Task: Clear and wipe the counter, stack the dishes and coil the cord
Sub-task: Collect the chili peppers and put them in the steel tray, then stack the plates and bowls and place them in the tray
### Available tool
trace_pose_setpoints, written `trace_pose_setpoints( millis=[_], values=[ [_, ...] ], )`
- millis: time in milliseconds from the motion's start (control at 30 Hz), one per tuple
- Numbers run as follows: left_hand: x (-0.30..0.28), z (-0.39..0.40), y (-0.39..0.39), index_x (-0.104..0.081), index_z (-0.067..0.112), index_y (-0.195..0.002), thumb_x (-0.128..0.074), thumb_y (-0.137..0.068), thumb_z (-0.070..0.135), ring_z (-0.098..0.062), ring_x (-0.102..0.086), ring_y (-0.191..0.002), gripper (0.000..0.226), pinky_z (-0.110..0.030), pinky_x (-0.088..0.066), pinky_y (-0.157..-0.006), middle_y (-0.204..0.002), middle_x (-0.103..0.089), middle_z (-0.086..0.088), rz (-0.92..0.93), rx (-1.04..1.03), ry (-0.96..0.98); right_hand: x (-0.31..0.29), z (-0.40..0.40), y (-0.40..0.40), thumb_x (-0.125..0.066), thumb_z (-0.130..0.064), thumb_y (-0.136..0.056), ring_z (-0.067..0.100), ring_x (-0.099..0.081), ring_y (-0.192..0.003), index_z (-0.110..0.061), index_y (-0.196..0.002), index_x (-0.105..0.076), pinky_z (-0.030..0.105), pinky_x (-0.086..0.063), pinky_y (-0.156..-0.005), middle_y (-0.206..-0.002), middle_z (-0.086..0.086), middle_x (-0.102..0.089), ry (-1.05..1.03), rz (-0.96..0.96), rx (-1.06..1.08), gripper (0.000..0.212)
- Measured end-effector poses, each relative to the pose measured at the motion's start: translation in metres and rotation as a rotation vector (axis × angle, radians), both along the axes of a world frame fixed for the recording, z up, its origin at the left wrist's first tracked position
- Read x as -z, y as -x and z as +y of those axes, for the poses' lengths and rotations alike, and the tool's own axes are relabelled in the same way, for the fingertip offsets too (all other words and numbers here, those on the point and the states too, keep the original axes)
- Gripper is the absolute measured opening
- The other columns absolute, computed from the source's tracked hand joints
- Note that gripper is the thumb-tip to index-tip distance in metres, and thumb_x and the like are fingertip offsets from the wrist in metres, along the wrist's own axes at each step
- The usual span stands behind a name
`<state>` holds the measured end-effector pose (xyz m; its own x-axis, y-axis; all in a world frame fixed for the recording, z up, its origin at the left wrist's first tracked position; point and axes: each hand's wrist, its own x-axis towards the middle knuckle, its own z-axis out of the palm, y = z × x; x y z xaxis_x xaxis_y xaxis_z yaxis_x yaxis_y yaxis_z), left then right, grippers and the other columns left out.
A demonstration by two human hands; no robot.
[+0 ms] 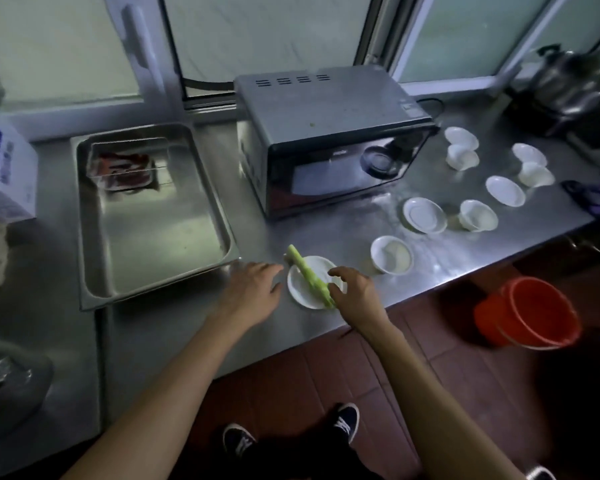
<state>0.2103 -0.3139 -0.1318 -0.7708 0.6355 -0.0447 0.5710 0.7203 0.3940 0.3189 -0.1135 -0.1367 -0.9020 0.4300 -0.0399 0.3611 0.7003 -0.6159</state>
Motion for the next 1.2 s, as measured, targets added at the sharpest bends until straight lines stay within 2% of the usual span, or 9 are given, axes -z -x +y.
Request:
trace_pose_setpoints(
  millis=[167,267,367,467,567,800,1033,1200],
  values=[
    [0.004,0.081,-0.03,-0.06,0.022,-0.133,-0.059,-0.095,0.037,-0.027,-0.056,-0.121,0.041,-0.041,-0.046,-0.095,-0.133,-0.062,-0.001,-0.029,0.116,0.026,0.003,0.058,-0.054,-0.067,-0.02,-0.09,0.027,-0.064,-0.101,-0.015,-0.119,-0.068,0.038,-0.051,-0.088,-0.118,0.008,-0.069,0.01,-0.014,0.095,0.03],
    [0.006,0.133,-0.053,-0.058,0.021,-0.135,-0.057,-0.096,0.037,-0.025,-0.055,-0.124,0.042,-0.042,-0.046,-0.098,-0.134,-0.062,-0.001,-0.021,0.195,0.024,0.004,0.094,-0.087,-0.065,-0.018,-0.088,0.025,-0.066,-0.091,-0.014,-0.118,-0.069,0.035,-0.052,-0.083,-0.109,0.008,-0.07,0.007,-0.015,0.159,0.03],
    [0.006,0.183,-0.076,-0.056,0.021,-0.138,-0.054,-0.098,0.038,-0.026,-0.053,-0.125,0.043,-0.044,-0.047,-0.098,-0.135,-0.059,0.0,-0.019,0.264,0.047,0.005,0.133,-0.117,-0.062,-0.011,-0.084,0.027,-0.066,-0.093,-0.011,-0.113,-0.072,0.032,-0.05,-0.079,-0.103,0.008,-0.072,-0.012,0.015,0.2,0.03],
    [0.007,0.224,-0.096,-0.057,0.022,-0.136,-0.056,-0.095,0.038,-0.028,-0.055,-0.12,0.045,-0.044,-0.049,-0.095,-0.134,-0.06,0.001,0.019,0.302,0.079,0.003,0.167,-0.14,-0.063,-0.011,-0.083,0.029,-0.064,-0.093,-0.013,-0.108,-0.073,0.038,-0.052,-0.077,-0.1,0.007,-0.073,-0.013,0.035,0.227,0.028],
    [0.01,0.256,-0.112,-0.053,0.024,-0.139,-0.056,-0.095,0.039,-0.024,-0.05,-0.125,0.047,-0.044,-0.046,-0.097,-0.139,-0.055,0.004,0.028,0.305,0.114,0.008,0.197,-0.157,-0.063,-0.009,-0.079,0.033,-0.064,-0.088,-0.014,-0.107,-0.072,0.043,-0.054,-0.073,-0.095,0.009,-0.072,-0.007,0.054,0.21,0.029],
    [0.022,0.295,-0.127,-0.045,0.026,-0.144,-0.056,-0.094,0.043,-0.022,-0.039,-0.135,0.054,-0.044,-0.045,-0.094,-0.148,-0.042,0.004,0.057,0.296,0.234,0.019,0.243,-0.181,-0.059,-0.018,-0.085,0.025,-0.063,-0.096,-0.017,-0.108,-0.07,0.038,-0.053,-0.082,-0.105,0.001,-0.071,0.012,0.011,0.19,0.025],
    [0.033,0.314,-0.113,-0.042,0.023,-0.143,-0.058,-0.092,0.042,-0.026,-0.034,-0.136,0.056,-0.05,-0.047,-0.092,-0.147,-0.038,0.001,0.061,0.272,0.284,0.029,0.266,-0.172,-0.06,-0.017,-0.088,0.026,-0.062,-0.097,-0.015,-0.11,-0.069,0.038,-0.052,-0.082,-0.107,0.004,-0.07,0.028,-0.021,0.156,0.024],
    [0.05,0.33,-0.086,-0.035,0.027,-0.144,-0.057,-0.09,0.046,-0.032,-0.021,-0.143,0.062,-0.058,-0.041,-0.102,-0.152,-0.029,-0.003,0.075,0.224,0.348,0.036,0.283,-0.151,-0.059,-0.014,-0.088,0.028,-0.062,-0.095,-0.011,-0.105,-0.069,0.041,-0.053,-0.079,-0.102,0.006,-0.07,0.021,-0.047,0.131,0.02]
  ],
)
